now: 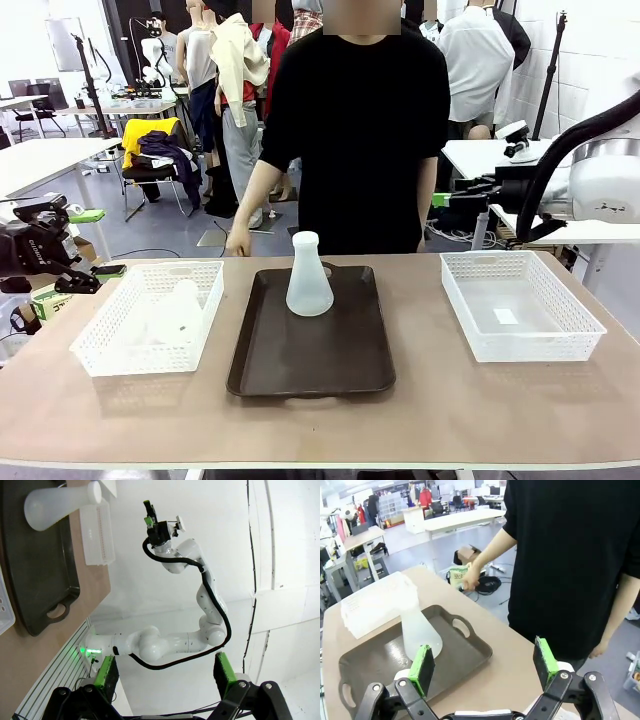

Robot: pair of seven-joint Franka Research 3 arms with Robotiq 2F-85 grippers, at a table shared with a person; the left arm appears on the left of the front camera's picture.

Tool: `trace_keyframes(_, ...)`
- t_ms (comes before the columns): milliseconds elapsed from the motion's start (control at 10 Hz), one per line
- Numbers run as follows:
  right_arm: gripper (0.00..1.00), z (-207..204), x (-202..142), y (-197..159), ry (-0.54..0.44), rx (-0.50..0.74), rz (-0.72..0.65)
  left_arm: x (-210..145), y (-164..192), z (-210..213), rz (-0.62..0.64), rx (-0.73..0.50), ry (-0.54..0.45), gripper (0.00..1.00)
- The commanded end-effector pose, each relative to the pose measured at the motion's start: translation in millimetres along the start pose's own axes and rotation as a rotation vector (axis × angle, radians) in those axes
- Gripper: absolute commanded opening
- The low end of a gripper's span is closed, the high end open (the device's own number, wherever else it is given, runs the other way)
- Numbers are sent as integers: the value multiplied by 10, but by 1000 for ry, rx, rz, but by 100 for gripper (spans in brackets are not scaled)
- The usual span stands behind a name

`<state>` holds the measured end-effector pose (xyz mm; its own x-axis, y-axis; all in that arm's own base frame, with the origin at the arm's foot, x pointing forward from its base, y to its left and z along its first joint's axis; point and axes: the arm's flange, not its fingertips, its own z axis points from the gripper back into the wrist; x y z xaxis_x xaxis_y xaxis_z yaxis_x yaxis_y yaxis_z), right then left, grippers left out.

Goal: Prepare the laboratory tools.
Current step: Pick up the Big flask that the person points to.

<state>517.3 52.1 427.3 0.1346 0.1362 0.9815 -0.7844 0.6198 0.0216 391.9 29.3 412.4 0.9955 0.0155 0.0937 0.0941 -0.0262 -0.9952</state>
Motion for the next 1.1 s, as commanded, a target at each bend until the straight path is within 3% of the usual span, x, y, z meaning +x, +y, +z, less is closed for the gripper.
trace_keyframes(0,100,-23,19,18,18,9,-2,-7,-26,13,-4,-10,3,100)
trace_keyframes(1000,100,-23,19,18,18,9,-2,-7,-26,13,-4,-10,3,100)
